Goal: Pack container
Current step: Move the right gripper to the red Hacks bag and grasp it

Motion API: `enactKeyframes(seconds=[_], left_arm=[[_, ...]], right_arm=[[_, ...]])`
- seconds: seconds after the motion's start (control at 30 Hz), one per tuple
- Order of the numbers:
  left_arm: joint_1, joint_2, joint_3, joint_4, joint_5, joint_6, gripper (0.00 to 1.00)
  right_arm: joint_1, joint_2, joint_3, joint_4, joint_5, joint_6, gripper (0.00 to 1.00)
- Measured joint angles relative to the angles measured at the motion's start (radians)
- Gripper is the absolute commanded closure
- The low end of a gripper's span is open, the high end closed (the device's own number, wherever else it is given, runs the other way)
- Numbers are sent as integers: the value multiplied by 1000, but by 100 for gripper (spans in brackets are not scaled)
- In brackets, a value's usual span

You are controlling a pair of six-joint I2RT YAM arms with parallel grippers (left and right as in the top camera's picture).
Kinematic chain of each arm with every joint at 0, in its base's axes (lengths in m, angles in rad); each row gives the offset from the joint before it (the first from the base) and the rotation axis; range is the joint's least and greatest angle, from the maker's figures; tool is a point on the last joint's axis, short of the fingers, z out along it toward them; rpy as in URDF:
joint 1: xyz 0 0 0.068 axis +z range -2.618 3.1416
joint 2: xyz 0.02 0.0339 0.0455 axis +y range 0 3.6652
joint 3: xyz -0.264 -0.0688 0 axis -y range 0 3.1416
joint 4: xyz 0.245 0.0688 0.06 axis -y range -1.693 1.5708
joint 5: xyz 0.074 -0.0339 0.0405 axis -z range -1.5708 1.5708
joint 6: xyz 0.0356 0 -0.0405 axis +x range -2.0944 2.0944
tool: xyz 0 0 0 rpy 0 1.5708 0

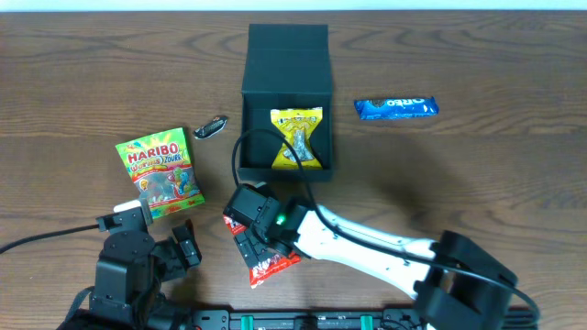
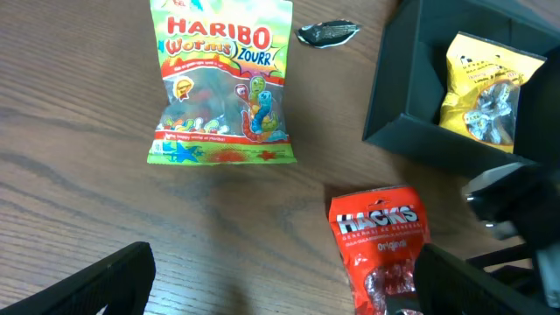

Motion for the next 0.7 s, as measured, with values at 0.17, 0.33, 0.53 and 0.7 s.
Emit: enactKeyframes(seconds=[0.17, 0.33, 0.53, 0.7], left_arm=[[0, 0, 0, 0, -6, 0, 5], [0, 0, 0, 0, -6, 0, 5], [0, 0, 0, 0, -6, 0, 5], [0, 0, 0, 0, -6, 0, 5]], right_arm=[[0, 26, -3, 5, 0, 29, 1], [0, 39, -3, 14, -3, 32, 1], [-1, 64, -3, 23, -21, 35, 5], [-1, 66, -3, 24, -30, 41, 26]])
